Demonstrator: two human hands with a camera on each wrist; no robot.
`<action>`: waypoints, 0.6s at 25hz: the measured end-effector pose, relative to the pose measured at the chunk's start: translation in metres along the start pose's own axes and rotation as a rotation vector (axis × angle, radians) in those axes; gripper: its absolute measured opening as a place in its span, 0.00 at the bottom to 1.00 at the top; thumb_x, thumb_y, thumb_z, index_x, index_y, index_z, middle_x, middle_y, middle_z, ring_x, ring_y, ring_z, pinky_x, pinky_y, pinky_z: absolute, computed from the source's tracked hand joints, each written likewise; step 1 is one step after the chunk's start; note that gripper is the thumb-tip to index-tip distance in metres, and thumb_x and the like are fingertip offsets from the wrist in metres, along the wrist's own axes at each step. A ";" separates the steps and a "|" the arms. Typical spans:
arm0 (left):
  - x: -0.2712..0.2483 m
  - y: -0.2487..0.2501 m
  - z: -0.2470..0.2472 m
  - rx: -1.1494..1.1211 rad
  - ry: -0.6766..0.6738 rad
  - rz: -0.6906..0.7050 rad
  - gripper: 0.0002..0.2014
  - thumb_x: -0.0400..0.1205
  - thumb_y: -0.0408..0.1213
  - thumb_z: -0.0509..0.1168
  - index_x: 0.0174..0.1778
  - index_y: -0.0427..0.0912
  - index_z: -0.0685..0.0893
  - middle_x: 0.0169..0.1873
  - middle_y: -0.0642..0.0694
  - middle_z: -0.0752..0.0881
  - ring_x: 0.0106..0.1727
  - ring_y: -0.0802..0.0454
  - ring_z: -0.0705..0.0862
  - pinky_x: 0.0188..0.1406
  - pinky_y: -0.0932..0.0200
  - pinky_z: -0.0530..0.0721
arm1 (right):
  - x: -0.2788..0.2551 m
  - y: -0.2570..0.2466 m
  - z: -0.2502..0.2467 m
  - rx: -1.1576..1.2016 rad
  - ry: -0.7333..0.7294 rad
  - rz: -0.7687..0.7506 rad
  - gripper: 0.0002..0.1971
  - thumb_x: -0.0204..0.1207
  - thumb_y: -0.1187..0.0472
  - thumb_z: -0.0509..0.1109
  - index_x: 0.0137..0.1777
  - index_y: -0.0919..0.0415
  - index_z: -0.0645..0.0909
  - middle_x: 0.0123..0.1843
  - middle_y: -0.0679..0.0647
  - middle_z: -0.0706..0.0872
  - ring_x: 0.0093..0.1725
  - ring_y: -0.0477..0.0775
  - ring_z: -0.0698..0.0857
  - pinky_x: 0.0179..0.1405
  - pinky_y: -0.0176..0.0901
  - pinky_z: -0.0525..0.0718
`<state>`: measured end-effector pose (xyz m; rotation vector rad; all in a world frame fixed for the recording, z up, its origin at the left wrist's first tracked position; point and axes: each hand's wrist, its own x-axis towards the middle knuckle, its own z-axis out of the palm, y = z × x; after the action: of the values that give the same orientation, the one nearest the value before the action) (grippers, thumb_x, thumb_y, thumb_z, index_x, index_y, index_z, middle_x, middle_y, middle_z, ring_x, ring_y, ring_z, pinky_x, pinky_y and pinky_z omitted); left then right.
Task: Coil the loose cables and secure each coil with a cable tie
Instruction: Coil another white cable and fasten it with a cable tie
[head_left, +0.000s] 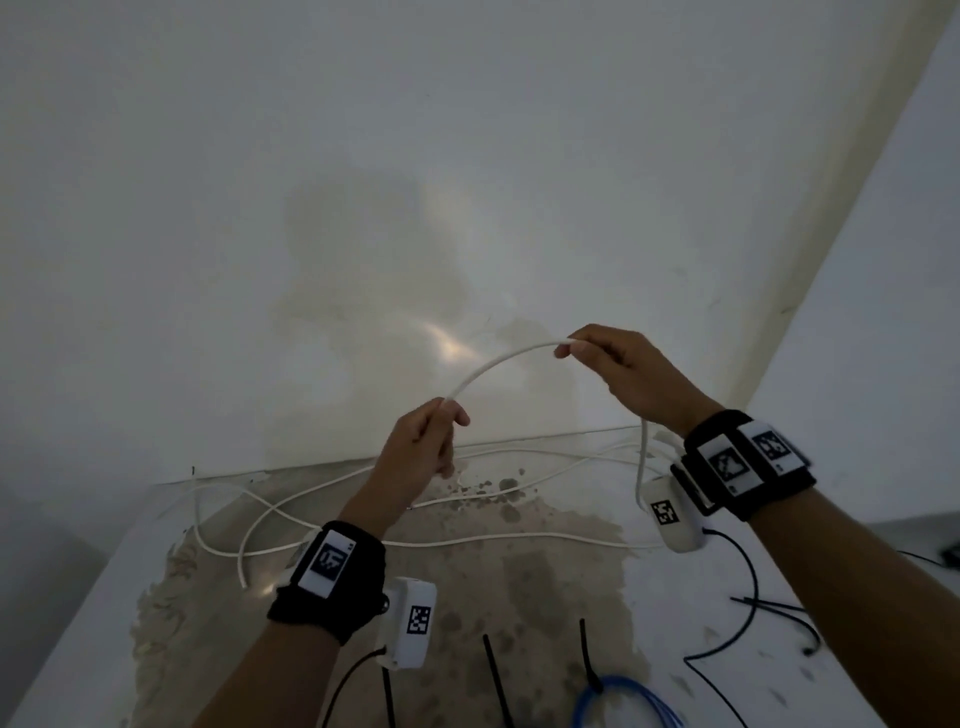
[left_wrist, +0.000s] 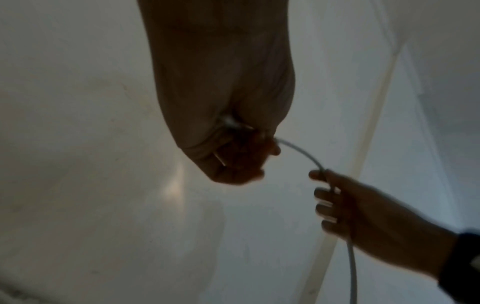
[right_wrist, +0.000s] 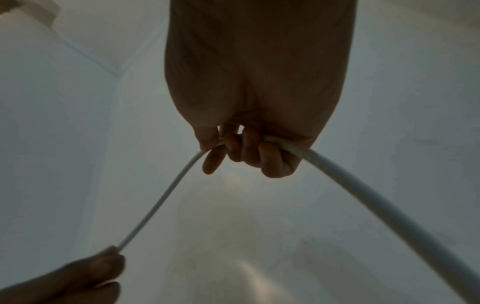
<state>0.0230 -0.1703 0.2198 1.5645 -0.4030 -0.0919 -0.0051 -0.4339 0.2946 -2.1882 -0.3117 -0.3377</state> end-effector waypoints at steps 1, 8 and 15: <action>0.001 0.006 0.001 -0.116 0.051 0.006 0.16 0.91 0.36 0.52 0.40 0.43 0.80 0.22 0.53 0.64 0.18 0.58 0.62 0.19 0.66 0.65 | 0.000 0.008 -0.006 -0.021 0.035 0.013 0.09 0.86 0.54 0.64 0.51 0.54 0.85 0.25 0.41 0.69 0.25 0.42 0.64 0.27 0.30 0.65; 0.018 0.061 -0.022 -0.565 0.326 0.060 0.16 0.90 0.43 0.49 0.52 0.47 0.83 0.27 0.55 0.72 0.23 0.59 0.67 0.20 0.66 0.67 | -0.045 0.060 0.012 -0.266 -0.248 0.216 0.14 0.88 0.55 0.60 0.59 0.50 0.88 0.45 0.44 0.88 0.38 0.34 0.84 0.41 0.32 0.80; 0.012 0.063 0.022 -0.492 0.011 0.037 0.19 0.91 0.42 0.48 0.76 0.47 0.72 0.48 0.45 0.88 0.46 0.45 0.90 0.47 0.53 0.89 | -0.066 -0.026 0.057 -0.439 -0.779 0.145 0.22 0.90 0.47 0.49 0.64 0.54 0.84 0.55 0.54 0.85 0.54 0.56 0.83 0.56 0.48 0.78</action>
<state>0.0150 -0.1939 0.2832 1.0725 -0.3668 -0.1422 -0.0678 -0.3791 0.2578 -2.6829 -0.5317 0.6059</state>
